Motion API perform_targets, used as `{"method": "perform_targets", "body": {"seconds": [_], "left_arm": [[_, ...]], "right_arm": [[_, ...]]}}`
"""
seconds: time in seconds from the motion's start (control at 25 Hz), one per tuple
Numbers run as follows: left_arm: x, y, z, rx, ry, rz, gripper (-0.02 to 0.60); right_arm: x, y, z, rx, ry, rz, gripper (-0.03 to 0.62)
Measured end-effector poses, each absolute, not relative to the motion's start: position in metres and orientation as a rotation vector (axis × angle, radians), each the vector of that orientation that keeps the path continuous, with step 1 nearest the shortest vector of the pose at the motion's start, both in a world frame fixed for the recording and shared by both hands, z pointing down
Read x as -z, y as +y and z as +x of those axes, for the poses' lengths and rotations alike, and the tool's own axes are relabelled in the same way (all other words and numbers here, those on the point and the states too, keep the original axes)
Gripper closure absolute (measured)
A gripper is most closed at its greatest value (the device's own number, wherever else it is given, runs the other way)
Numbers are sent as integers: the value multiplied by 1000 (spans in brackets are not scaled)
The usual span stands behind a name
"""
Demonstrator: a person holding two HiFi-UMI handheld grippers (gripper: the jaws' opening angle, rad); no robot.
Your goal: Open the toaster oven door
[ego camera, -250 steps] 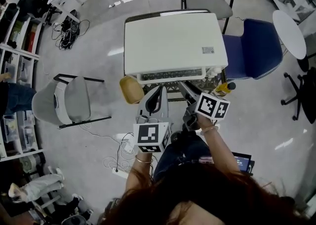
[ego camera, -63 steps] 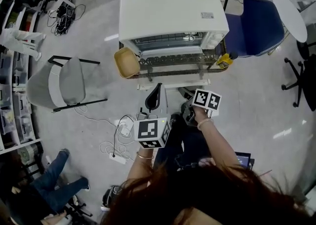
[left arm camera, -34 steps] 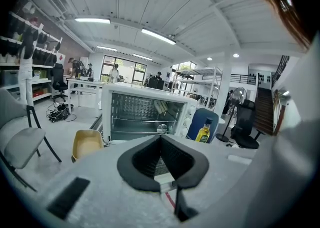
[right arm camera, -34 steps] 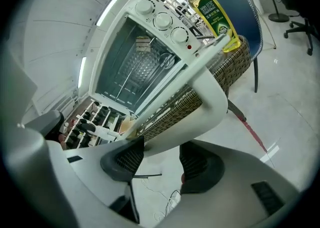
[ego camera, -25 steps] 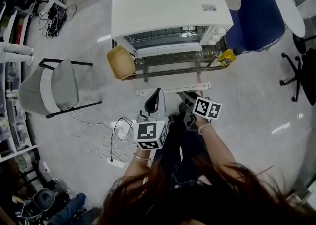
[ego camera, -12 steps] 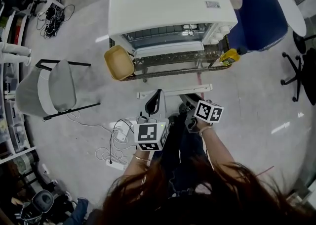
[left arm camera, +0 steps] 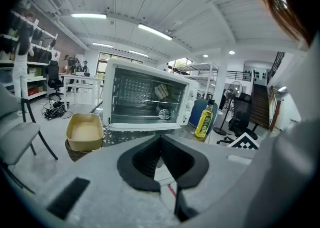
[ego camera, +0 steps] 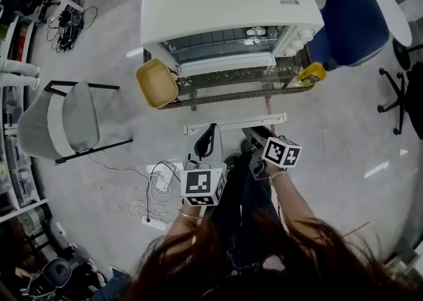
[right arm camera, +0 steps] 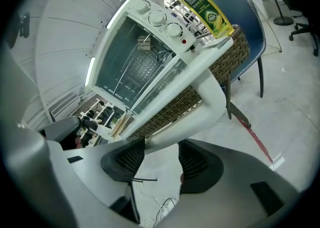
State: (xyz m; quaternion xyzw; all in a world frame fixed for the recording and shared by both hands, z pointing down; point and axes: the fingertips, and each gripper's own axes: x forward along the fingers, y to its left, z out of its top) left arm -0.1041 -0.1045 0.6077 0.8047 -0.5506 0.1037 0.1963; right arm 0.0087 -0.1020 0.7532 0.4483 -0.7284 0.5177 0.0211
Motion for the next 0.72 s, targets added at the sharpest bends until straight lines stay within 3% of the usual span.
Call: {"method": "perform_targets", "body": {"seconds": [0.72], "left_arm": [[-640,-103,-109,-255,-1559,2279,569]], "right_arm": [[-781,-103,7,-1573,-2286,1362,402]]}}
